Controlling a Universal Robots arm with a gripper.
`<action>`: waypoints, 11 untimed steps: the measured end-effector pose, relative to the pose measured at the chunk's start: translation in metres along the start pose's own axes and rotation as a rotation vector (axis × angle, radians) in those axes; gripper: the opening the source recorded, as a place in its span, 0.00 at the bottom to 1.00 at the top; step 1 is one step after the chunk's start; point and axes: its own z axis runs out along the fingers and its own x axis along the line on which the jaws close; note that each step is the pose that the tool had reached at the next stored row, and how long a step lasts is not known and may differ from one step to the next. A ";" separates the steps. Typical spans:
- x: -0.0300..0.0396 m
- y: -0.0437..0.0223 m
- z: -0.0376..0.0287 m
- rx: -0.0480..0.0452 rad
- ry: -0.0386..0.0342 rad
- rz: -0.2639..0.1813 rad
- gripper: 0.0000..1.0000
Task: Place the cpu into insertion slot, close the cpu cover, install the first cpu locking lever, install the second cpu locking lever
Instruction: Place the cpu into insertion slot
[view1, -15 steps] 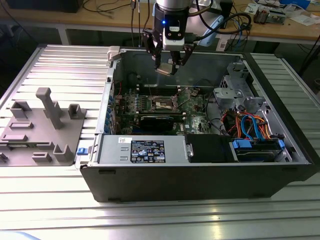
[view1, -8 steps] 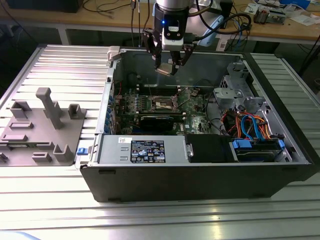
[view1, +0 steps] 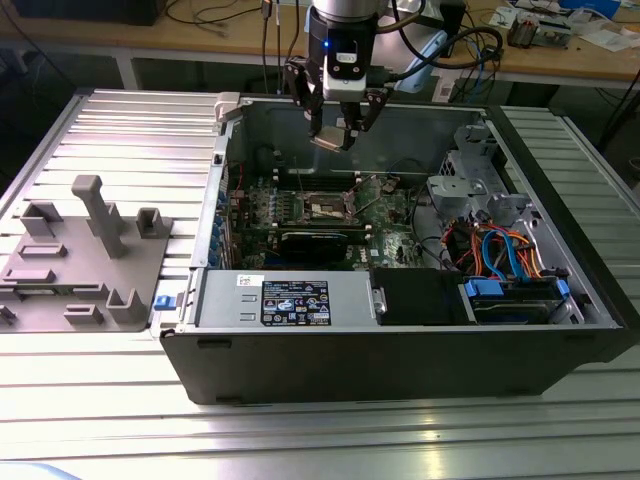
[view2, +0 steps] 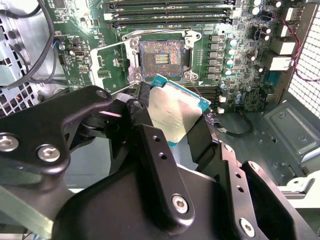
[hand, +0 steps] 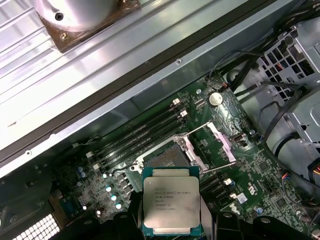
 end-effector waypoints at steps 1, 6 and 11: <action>0.0000 0.0000 0.0000 0.0000 -0.0001 0.000 0.54; 0.0000 0.0000 0.0001 -0.0001 -0.0005 0.007 0.54; 0.0000 0.0000 0.0001 -0.0002 -0.0010 0.015 0.54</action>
